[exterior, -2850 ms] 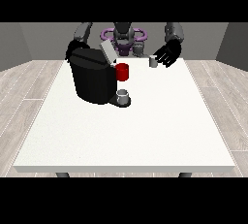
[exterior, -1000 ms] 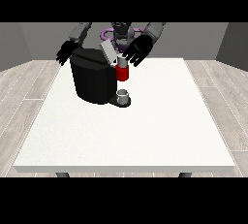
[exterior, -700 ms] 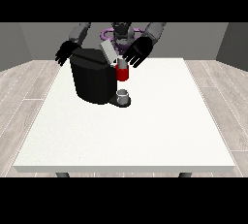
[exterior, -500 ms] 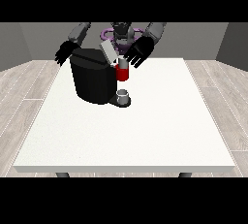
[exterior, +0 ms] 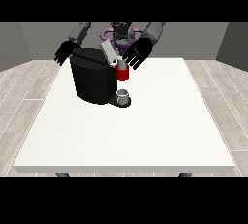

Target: Insert the coffee pod into the coffee machine and close the lid

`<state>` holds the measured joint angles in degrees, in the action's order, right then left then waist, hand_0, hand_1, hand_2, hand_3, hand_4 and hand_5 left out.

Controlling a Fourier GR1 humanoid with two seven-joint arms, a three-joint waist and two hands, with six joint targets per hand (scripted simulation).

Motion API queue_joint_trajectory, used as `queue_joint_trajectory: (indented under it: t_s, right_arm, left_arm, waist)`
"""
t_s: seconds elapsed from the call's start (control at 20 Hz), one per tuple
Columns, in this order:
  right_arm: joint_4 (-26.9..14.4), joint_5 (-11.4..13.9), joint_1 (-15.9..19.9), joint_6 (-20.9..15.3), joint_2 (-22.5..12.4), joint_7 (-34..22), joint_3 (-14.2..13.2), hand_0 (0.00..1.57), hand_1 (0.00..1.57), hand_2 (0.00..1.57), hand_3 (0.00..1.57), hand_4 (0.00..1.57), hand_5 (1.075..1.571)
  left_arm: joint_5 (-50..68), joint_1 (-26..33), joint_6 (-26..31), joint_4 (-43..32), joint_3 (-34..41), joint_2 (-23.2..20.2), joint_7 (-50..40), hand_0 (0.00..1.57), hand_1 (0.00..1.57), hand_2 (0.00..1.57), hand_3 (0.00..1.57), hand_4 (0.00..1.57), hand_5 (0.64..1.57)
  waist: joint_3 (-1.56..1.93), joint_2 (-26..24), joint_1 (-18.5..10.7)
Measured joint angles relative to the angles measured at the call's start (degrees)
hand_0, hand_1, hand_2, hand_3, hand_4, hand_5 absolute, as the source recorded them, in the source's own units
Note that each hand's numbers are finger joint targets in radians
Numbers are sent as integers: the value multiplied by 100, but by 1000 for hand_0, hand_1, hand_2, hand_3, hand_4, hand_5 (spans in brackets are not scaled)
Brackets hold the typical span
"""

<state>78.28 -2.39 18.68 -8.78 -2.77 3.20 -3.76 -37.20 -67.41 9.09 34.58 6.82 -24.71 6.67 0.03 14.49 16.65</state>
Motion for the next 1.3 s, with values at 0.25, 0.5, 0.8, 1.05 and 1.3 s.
queue_joint_trajectory:
  t_s: [0.25, 0.5, 0.8, 1.05, 1.3]
  right_arm:
    - [-42, 22, 32, -79, 14, 7, -29, 0, 0, 0, 0, 401, 1571]
    - [25, 72, -31, -137, 89, 32, 52, 0, 0, 0, 0, 434, 1571]
    - [33, 48, -53, -103, 80, 42, 58, 0, 0, 0, 0, 470, 1571]
    - [-84, 52, -15, -124, 67, 181, 2, 0, 0, 0, 0, 419, 1571]
    - [-48, 40, 13, -136, 46, 87, -7, 0, 0, 0, 0, 348, 1571]
  left_arm:
    - [-38, -18, -6, 33, 1, 21, -26, 1161, 1161, 1195, 1058, 457, 1571]
    - [-118, 72, -37, 34, -38, -8, 103, 1105, 1105, 1151, 980, 413, 1571]
    - [-212, 137, -91, 75, -78, 8, 142, 1050, 1050, 1119, 962, 364, 1571]
    - [-259, 66, -42, 104, -89, -21, 176, 912, 912, 1022, 865, 363, 1571]
    - [-429, 122, 28, 97, -228, -98, 320, 0, 0, 0, 0, 0, 1571]
  waist:
    - [4, 24, -36]
    - [4, 10, -55]
    - [5, -39, -89]
    - [3, 46, -126]
    - [9, 39, -109]
